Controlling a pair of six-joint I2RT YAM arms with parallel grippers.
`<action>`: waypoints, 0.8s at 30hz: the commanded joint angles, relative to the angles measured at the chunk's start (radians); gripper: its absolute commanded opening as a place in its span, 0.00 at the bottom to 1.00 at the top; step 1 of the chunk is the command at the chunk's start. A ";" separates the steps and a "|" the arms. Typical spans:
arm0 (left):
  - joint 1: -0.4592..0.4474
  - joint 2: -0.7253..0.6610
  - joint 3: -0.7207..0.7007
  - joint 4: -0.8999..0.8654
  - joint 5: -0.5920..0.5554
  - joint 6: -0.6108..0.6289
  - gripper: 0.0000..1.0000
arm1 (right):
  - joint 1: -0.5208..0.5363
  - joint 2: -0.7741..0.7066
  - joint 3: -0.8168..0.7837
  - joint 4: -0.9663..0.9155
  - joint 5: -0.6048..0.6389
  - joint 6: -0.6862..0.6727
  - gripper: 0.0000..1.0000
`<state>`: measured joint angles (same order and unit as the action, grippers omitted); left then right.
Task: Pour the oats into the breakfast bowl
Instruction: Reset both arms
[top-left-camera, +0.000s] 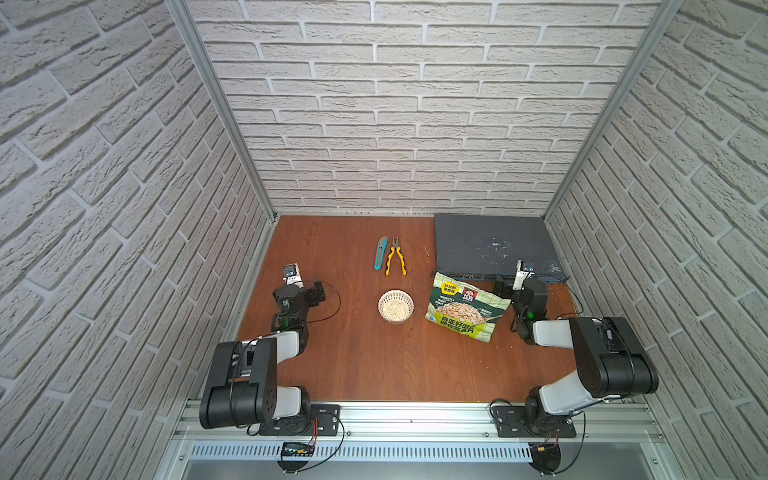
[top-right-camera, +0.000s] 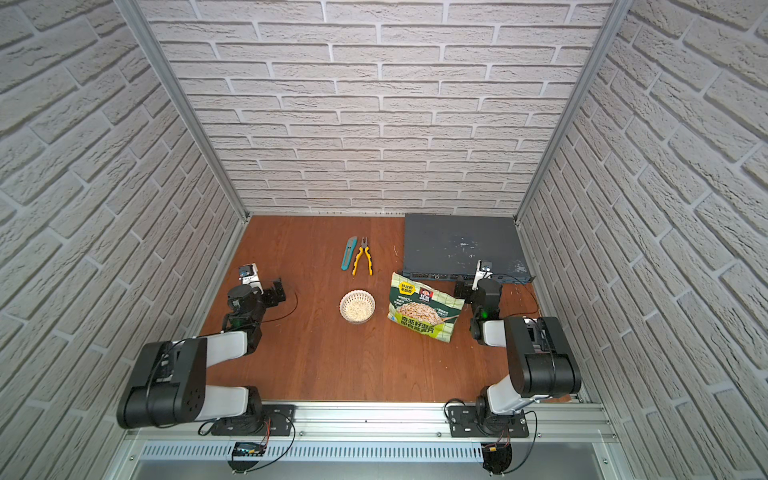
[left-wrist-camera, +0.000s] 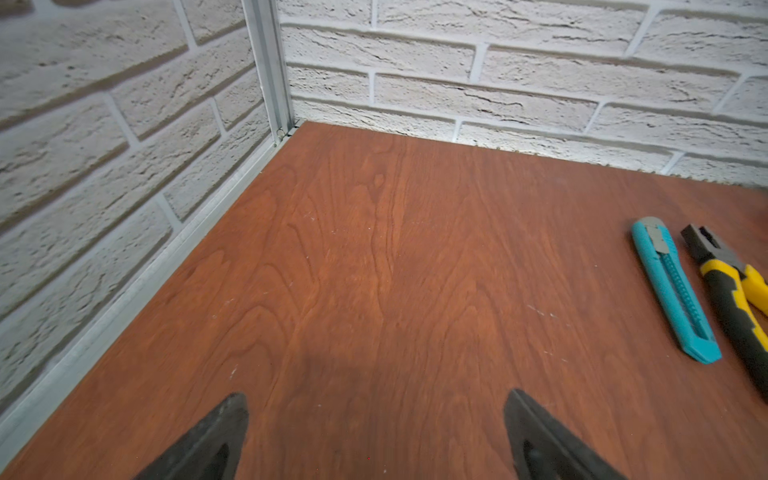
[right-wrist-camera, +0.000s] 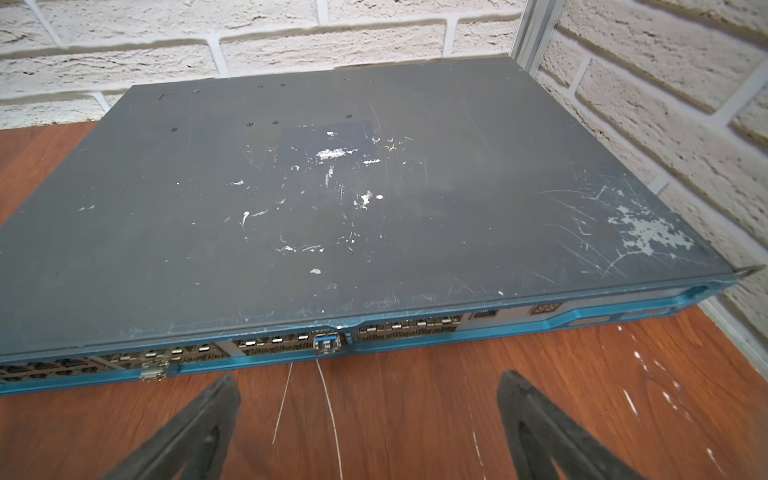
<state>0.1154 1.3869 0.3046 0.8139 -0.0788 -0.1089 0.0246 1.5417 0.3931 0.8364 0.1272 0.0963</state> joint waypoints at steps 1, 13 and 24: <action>-0.014 0.045 0.007 0.106 0.035 0.028 0.98 | 0.006 -0.008 0.007 0.017 0.006 -0.012 1.00; -0.017 0.164 0.087 0.058 0.032 0.031 0.98 | 0.005 -0.006 0.012 0.010 0.007 -0.013 0.99; -0.020 0.161 0.087 0.057 0.027 0.034 0.98 | 0.006 -0.008 0.008 0.015 0.007 -0.013 1.00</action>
<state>0.0986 1.5482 0.3832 0.8597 -0.0586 -0.0864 0.0246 1.5417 0.3935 0.8291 0.1272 0.0959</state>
